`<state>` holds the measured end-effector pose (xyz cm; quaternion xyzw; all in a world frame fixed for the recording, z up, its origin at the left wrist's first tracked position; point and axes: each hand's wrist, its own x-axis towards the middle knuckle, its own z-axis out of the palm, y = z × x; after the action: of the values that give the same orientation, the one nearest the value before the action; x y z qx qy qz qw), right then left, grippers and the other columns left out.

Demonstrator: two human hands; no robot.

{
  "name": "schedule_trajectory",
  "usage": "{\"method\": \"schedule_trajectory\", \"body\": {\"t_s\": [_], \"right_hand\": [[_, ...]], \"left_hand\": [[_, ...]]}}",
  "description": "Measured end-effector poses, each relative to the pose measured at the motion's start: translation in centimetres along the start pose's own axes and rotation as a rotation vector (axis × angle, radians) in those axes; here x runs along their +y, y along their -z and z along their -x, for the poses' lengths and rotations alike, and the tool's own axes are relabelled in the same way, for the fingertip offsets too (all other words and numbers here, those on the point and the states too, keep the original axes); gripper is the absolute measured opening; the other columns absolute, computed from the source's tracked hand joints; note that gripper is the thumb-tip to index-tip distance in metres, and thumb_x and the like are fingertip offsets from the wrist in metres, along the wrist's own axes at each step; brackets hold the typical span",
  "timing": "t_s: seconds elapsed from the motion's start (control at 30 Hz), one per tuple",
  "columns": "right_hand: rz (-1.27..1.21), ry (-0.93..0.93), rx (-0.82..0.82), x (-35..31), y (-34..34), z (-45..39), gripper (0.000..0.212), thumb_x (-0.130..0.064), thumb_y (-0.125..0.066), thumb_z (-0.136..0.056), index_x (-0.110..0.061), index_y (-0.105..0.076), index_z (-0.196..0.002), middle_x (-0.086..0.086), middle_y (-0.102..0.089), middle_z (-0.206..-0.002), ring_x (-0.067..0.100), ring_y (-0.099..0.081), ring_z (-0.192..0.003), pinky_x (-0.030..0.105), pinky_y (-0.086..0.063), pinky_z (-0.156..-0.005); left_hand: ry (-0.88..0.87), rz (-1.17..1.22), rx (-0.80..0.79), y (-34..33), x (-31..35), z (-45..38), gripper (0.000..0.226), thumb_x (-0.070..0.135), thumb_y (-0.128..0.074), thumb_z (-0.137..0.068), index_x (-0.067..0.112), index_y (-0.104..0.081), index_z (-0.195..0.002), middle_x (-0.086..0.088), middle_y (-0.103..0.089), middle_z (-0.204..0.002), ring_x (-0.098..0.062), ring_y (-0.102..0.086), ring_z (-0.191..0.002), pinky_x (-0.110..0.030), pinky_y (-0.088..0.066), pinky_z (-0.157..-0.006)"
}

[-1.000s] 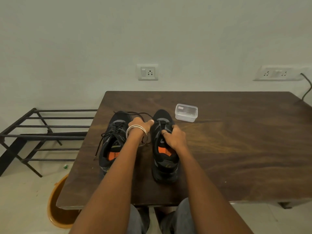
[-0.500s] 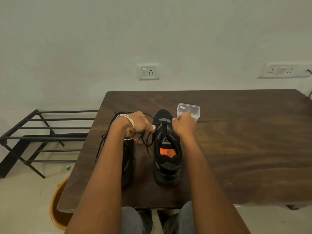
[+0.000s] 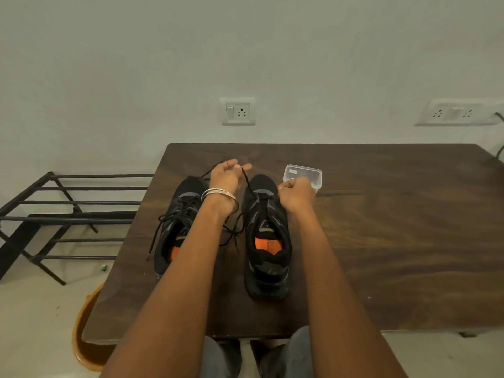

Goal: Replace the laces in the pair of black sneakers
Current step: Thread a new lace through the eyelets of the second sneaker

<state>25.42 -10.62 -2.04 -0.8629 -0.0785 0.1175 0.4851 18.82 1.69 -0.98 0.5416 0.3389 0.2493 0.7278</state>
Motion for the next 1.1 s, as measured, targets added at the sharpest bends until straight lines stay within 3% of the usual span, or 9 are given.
{"method": "schedule_trajectory", "body": {"t_s": [0.17,0.3,0.47,0.63,0.73,0.83,0.9,0.97,1.1], "right_hand": [[-0.468,-0.086,-0.11,-1.7,1.2,0.8,0.015,-0.021,-0.054,-0.099,-0.018,-0.066,-0.089,0.002,-0.071,-0.09,0.013,-0.061,-0.078,0.026,-0.045,-0.062],[-0.843,-0.15,-0.358,-3.1,2.4,2.1,0.017,-0.021,-0.048,-0.101,-0.018,-0.064,-0.096,0.002,-0.066,-0.089,0.02,-0.064,-0.091,0.042,-0.049,-0.09],[-1.318,-0.218,-0.294,-2.5,4.1,1.8,0.02,-0.015,-0.046,-0.101,-0.018,-0.058,-0.116,0.004,-0.075,-0.101,0.023,-0.066,-0.1,0.042,-0.047,-0.09],[-1.227,-0.204,-0.103,-2.2,4.8,1.5,0.018,-0.006,-0.058,-0.096,-0.016,-0.068,-0.106,0.002,-0.074,-0.093,0.016,-0.064,-0.083,0.029,-0.046,-0.072],[-1.126,-0.14,-0.013,-2.2,4.5,1.6,0.022,0.01,-0.059,-0.09,-0.007,-0.069,-0.101,0.006,-0.07,-0.085,0.013,-0.062,-0.07,0.02,-0.049,-0.058],[-1.035,-0.09,0.019,-2.0,4.1,1.7,0.027,0.017,-0.058,-0.087,-0.007,-0.071,-0.093,0.008,-0.067,-0.084,0.013,-0.062,-0.07,0.02,-0.053,-0.063],[-1.014,-0.077,-0.014,-2.1,3.7,1.8,0.027,0.018,-0.058,-0.086,-0.005,-0.071,-0.091,0.009,-0.066,-0.083,0.014,-0.061,-0.07,0.023,-0.054,-0.068],[-0.957,-0.051,-0.067,-2.5,3.0,2.2,0.024,0.018,-0.059,-0.085,-0.001,-0.071,-0.093,0.009,-0.066,-0.081,0.016,-0.061,-0.07,0.025,-0.055,-0.07],[-0.829,0.039,-0.102,-3.2,2.1,3.3,0.025,0.016,-0.064,-0.083,-0.007,-0.073,-0.088,0.008,-0.066,-0.084,0.022,-0.066,-0.082,0.033,-0.06,-0.081]], "left_hand": [[-0.269,-0.015,-0.193,-0.9,2.8,2.1,0.014,0.004,-0.047,-0.098,0.009,-0.055,-0.108,-0.009,-0.073,-0.093,-0.024,-0.071,-0.085,-0.034,-0.055,-0.085],[-0.386,-0.231,-0.452,-2.1,3.7,4.1,0.014,0.001,-0.061,-0.09,0.013,-0.068,-0.092,-0.005,-0.074,-0.084,-0.019,-0.068,-0.075,-0.031,-0.058,-0.076],[-0.412,-0.339,-0.404,-1.3,3.0,3.5,0.019,-0.004,-0.066,-0.084,0.013,-0.065,-0.094,0.0,-0.072,-0.075,-0.02,-0.067,-0.071,-0.027,-0.056,-0.069],[-0.466,-0.678,-0.093,1.2,1.2,1.7,0.017,0.01,-0.067,-0.086,0.026,-0.07,-0.089,0.004,-0.074,-0.078,-0.006,-0.067,-0.078,-0.021,-0.053,-0.085],[-0.406,-0.745,0.232,2.8,0.7,1.1,0.014,0.018,-0.064,-0.088,0.029,-0.073,-0.086,0.006,-0.072,-0.084,-0.014,-0.065,-0.086,-0.039,-0.051,-0.091],[-0.26,-0.919,0.471,3.5,0.7,1.7,0.014,0.022,-0.059,-0.093,0.028,-0.071,-0.094,-0.001,-0.069,-0.104,-0.026,-0.055,-0.11,-0.048,-0.039,-0.1],[-0.242,-1.098,0.442,3.3,0.8,1.9,0.021,0.025,-0.06,-0.092,0.029,-0.068,-0.112,-0.003,-0.061,-0.123,-0.03,-0.043,-0.124,-0.05,-0.033,-0.1],[-0.387,-1.179,0.224,2.7,0.9,1.9,0.038,0.033,-0.064,-0.088,0.034,-0.059,-0.126,0.002,-0.053,-0.134,-0.029,-0.038,-0.128,-0.051,-0.034,-0.101],[-0.509,-0.951,-0.173,0.1,0.8,2.6,0.025,0.041,-0.069,-0.084,0.037,-0.07,-0.109,0.008,-0.07,-0.108,-0.018,-0.058,-0.111,-0.049,-0.04,-0.1]]}}
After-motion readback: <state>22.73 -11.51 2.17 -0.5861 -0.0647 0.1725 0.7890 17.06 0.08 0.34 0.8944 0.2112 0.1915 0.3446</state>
